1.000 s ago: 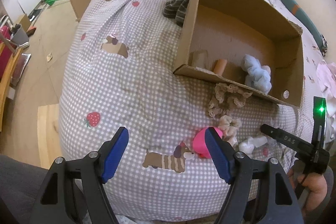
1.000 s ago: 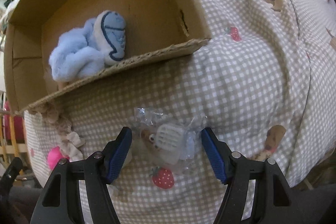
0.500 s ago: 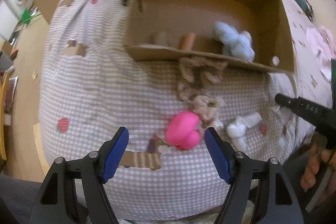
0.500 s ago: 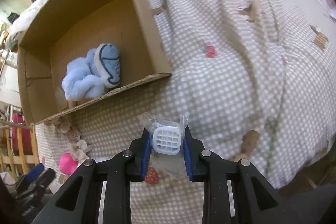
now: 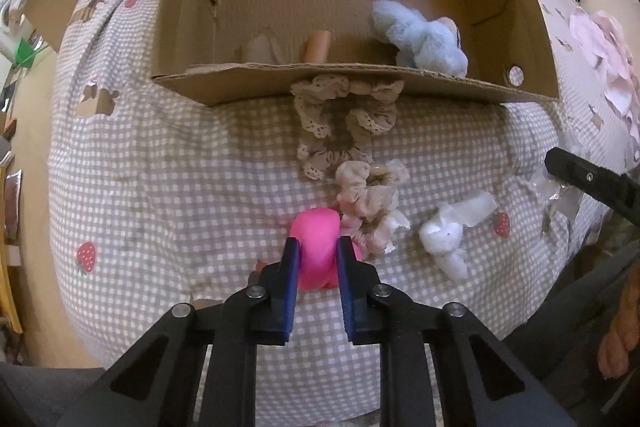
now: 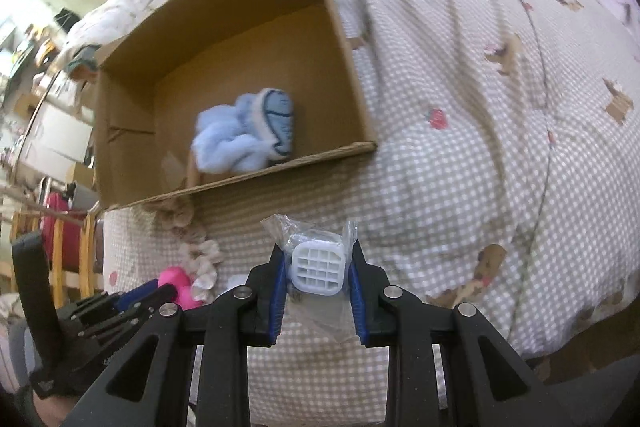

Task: Organize soft objects
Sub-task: 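Grasp the pink heart squishy with the left tool, then carry the clear bag and pink heart over the box with both tools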

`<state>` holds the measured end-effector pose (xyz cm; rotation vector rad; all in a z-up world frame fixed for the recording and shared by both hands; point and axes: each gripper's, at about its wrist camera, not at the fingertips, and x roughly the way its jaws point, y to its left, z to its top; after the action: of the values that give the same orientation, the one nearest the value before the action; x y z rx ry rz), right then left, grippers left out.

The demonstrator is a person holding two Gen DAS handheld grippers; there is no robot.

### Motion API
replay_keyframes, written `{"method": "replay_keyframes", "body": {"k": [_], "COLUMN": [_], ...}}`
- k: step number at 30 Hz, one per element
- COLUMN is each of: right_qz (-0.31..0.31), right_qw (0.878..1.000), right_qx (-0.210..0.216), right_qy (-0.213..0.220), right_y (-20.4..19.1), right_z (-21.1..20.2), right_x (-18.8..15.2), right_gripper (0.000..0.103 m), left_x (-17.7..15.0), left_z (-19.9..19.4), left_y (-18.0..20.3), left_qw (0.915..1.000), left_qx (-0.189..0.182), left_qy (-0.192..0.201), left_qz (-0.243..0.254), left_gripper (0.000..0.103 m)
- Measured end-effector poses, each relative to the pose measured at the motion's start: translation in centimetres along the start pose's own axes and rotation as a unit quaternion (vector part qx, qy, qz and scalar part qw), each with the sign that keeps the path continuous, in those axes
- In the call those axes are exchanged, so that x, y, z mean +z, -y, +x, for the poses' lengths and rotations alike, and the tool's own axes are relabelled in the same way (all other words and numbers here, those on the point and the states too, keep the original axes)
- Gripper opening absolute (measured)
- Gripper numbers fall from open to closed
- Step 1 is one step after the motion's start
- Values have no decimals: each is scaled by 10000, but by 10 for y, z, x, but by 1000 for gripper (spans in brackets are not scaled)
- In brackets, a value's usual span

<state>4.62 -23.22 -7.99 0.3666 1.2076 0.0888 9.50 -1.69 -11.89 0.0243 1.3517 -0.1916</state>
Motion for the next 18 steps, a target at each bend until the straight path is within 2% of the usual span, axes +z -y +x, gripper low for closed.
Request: {"method": "replay_keyframes", "body": {"k": [7,14,18], "right_qz": [-224,-270,-311], "right_qw": [9996,9993,9994], "right_qx": [-46,-103,74], "right_qy": [-185,-248,-161], "right_y": [-19,-21,-24], "right_z": [12,23,13], "right_x": [-8,-4,-4], "right_gripper": [29,29,29], "left_x": [-13,-18,-16], "left_z": [-23,-40,-64], "left_y": [-19,-45,-49], "left_qw": [9988,9963,9950], "left_qx": [314,427,363], "left_qy": [289,447,629], "left_qz": [-230,-592,-685], "left_gripper": [16,16,16]}}
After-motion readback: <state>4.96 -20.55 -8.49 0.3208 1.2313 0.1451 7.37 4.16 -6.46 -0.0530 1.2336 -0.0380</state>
